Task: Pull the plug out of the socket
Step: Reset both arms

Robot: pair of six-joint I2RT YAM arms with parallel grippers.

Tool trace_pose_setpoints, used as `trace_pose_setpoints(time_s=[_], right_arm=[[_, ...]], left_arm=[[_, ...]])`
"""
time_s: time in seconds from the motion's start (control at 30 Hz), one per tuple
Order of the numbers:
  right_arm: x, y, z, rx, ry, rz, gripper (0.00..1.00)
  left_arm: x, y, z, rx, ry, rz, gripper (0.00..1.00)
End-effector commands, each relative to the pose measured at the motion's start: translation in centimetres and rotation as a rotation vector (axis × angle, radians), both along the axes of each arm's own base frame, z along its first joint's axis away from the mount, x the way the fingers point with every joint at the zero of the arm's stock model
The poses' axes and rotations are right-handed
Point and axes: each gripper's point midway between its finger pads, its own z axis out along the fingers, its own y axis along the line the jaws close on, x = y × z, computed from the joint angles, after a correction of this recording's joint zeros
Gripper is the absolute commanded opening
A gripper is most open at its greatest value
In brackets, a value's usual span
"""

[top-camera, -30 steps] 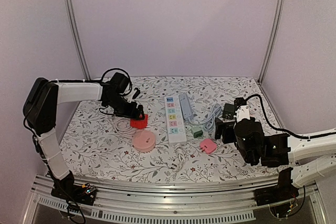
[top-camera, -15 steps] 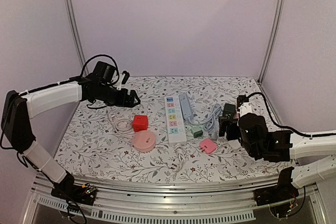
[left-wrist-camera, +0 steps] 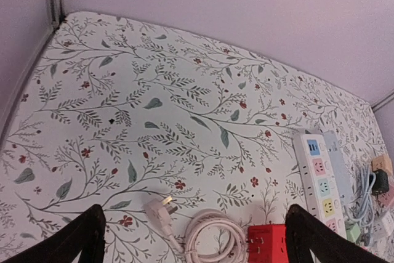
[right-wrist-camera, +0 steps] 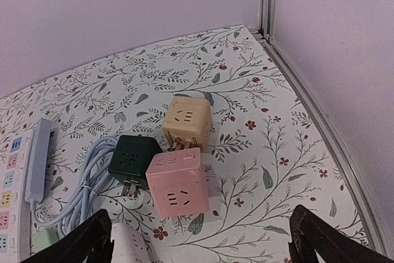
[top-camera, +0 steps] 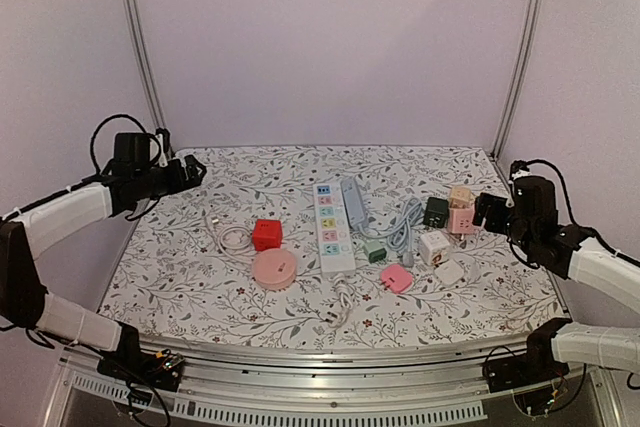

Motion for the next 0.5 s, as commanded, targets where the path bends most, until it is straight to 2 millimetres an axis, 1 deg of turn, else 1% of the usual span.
trace_pose_setpoints(time_s=[0.0, 0.03, 0.07, 0.1, 0.2, 0.23, 0.3, 0.43, 0.47], right_arm=[[-0.1, -3.1, 1.6, 0.009, -0.038, -0.011, 0.99], [-0.1, -4.1, 1.7, 0.007, -0.053, -0.034, 0.99], [-0.2, -5.5, 2.0, 0.009, -0.074, -0.070, 0.99], [-0.3, -6.3, 2.4, 0.012, -0.103, -0.092, 0.99], [-0.6, -7.6, 2.3, 0.016, -0.174, -0.134, 0.99], [-0.9, -7.9, 1.9, 0.001, -0.194, -0.147, 0.99], [-1.2, -8.7, 1.7, -0.036, -0.222, -0.179, 0.99], [-1.5, -8.8, 1.4, -0.067, -0.255, -0.176, 0.99], [-1.6, -8.9, 1.3, -0.070, -0.261, -0.177, 0.99]], left_arm=[[-0.4, 5.8, 1.7, -0.069, -0.161, 0.149, 1.00], [-0.7, 6.7, 2.0, -0.044, -0.196, 0.178, 1.00], [-1.2, 7.5, 1.9, -0.011, -0.219, 0.209, 1.00], [-1.6, 8.1, 1.7, 0.017, -0.241, 0.230, 1.00], [-2.8, 9.1, 1.5, 0.090, -0.310, 0.258, 1.00], [-3.1, 9.2, 1.2, 0.110, -0.330, 0.257, 1.00], [-3.7, 9.2, 0.8, 0.138, -0.362, 0.247, 1.00], [-4.5, 8.5, -0.6, 0.181, -0.401, 0.200, 1.00], [-4.7, 8.3, -1.4, 0.191, -0.396, 0.184, 1.00]])
